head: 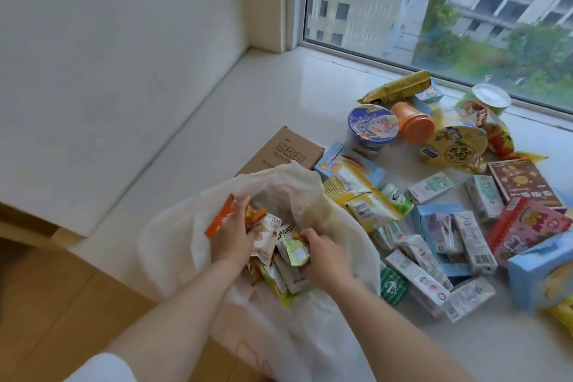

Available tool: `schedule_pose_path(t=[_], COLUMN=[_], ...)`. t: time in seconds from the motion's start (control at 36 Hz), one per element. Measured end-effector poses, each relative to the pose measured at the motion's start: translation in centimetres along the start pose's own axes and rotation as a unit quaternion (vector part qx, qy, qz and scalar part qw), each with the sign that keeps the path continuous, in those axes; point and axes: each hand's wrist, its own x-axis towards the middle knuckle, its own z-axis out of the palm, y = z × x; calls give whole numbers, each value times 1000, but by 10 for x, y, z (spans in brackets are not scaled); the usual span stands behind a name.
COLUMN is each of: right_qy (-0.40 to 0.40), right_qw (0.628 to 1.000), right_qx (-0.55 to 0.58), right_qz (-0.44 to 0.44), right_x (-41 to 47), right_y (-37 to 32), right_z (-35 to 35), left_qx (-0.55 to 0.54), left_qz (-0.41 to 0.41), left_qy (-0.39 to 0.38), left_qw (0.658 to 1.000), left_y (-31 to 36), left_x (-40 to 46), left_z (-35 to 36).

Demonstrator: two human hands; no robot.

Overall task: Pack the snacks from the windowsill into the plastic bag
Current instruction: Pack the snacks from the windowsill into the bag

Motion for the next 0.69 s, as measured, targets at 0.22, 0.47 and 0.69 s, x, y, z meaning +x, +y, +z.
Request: schedule_pose_path(t=[0.22, 0.47, 0.69], right_qy=[41, -8, 257], right_qw=[990, 997, 966], right_qx=[-131, -71, -16], right_qz=[2, 31, -18], right_x=[17, -4, -26], right_y=[5, 24, 45], right_z=[19, 38, 5], left_qx=[260, 301, 243], left_qz=[133, 132, 255], left_qy=[-58, -126, -34], left_qw=[955, 936, 935], left_y=[-10, 9, 98], left_x=[13, -4, -9], left_z=[13, 20, 25])
